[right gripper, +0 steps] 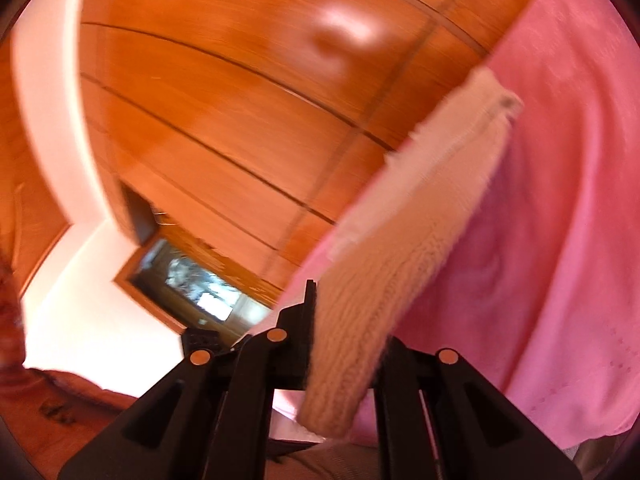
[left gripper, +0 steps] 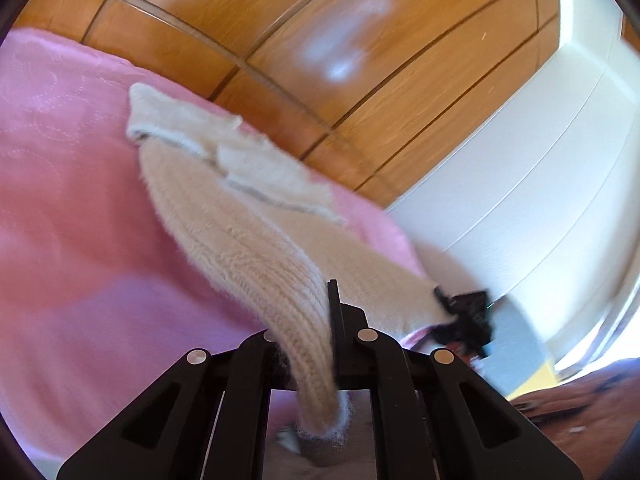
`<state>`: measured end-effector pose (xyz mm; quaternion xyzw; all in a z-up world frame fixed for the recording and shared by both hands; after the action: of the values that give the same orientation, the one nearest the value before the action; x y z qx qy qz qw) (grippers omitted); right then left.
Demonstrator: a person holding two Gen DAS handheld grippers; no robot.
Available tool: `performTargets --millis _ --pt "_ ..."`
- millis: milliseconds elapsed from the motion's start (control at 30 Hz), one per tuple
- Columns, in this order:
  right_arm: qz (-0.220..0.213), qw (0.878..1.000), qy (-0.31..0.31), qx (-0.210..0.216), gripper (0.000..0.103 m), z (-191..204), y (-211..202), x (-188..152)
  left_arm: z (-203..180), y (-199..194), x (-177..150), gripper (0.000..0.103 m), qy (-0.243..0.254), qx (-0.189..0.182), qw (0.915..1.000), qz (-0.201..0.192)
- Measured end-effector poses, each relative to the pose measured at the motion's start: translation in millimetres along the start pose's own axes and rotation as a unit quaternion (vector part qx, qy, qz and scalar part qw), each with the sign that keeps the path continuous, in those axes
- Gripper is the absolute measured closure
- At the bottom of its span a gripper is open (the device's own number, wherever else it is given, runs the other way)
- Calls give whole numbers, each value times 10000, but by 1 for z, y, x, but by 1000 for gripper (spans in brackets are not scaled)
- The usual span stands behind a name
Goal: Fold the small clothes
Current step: 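Grasp the hem with both tools and fold it up toward the collar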
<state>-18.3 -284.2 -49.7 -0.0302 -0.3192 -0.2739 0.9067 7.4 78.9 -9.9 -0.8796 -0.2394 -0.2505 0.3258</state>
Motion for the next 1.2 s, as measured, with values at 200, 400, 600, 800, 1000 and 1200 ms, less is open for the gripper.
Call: performTargets --millis 200,400,600,800,1000,1200 --pt "69 9983 -385 441 97 52 -32 -13 -23 -41 -5 98 -303 -679 9965 383" --pt "228 9906 -617 1200 96 111 -62 -44 -59 -89 -5 98 -668 -1920 9775 557" --pt "0 9891 -606 1340 94 106 -55 -20 -43 -66 18 97 -980 -1895 9758 471" --pt "-193 9948 -1 1002 93 49 -24 26 -7 -14 45 97 -1428 -1621 9756 401" --pt "-478 9945 641 678 91 -18 13 76 48 39 77 97 -2228 -1455 9638 139" --pt "-482 9930 1078 60 91 -94 49 113 103 108 93 97 -2566 -573 9644 291"
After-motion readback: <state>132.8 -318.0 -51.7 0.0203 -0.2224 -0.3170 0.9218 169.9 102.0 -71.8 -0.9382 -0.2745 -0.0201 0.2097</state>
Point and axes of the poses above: each gripper's, at about its wrist camera, not at the fingertips, and y roughly the way its jaws point, z to its left, x to its top, the point moved 8 cm from there along y, roughly the way its jaws point, and after that the axes turned 11 degrees about x, right-handed, at the moved point
